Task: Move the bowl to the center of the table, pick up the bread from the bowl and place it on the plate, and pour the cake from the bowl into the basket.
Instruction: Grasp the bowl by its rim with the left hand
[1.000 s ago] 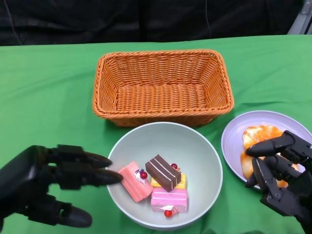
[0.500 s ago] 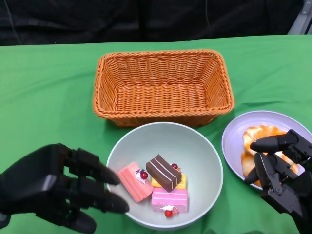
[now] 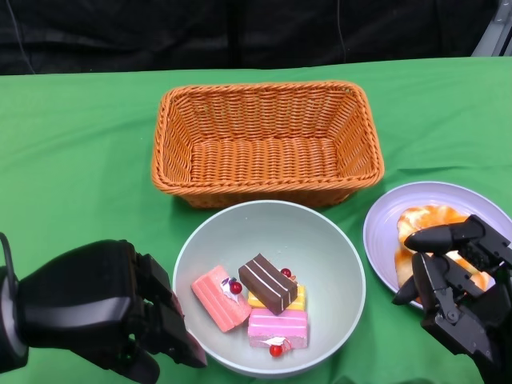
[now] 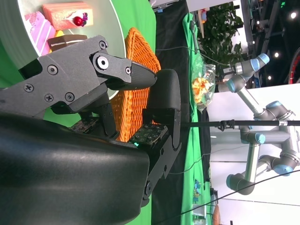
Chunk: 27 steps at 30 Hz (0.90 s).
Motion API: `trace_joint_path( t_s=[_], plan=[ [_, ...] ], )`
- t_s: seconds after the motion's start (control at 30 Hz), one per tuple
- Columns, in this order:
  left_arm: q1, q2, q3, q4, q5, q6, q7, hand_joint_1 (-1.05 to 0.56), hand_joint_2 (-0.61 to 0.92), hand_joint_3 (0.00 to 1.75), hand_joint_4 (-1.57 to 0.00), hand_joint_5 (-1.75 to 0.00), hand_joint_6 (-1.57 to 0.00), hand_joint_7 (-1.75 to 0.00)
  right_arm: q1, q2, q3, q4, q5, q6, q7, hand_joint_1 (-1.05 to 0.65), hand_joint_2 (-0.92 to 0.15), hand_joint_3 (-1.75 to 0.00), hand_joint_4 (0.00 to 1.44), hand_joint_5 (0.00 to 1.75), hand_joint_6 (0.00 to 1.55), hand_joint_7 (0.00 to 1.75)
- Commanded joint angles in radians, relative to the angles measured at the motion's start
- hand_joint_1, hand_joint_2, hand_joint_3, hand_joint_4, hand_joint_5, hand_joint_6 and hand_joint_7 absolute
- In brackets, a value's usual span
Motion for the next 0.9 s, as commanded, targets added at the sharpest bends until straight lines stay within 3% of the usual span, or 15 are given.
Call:
trace_joint_path(
  t_s=[0.03,0.57,0.9],
  plan=[
    [0.016,0.0,0.006,-0.012,0.039,0.009,0.053,-0.4,0.88,0.01,-1.15,-0.05,-1.05,0.0,0.006,-0.001,-0.005,-0.021,0.003,0.01,-0.008,-0.18,-0.74,-0.7,0.67,1.54,0.68,1.19],
    [0.029,0.036,-0.014,-0.013,0.054,0.068,0.177,-0.39,0.86,0.0,-1.13,-0.02,-1.01,0.0,-0.002,-0.001,-0.004,-0.011,-0.004,0.019,-0.014,-0.16,-0.73,-0.71,0.67,1.54,0.68,1.18],
    [0.04,0.063,-0.061,-0.079,0.228,0.203,0.212,-0.43,0.89,0.01,-1.03,0.0,-0.9,0.0,0.002,-0.003,0.006,-0.018,-0.027,0.023,-0.021,-0.17,-0.73,-0.71,0.67,1.53,0.69,1.17]
  ],
)
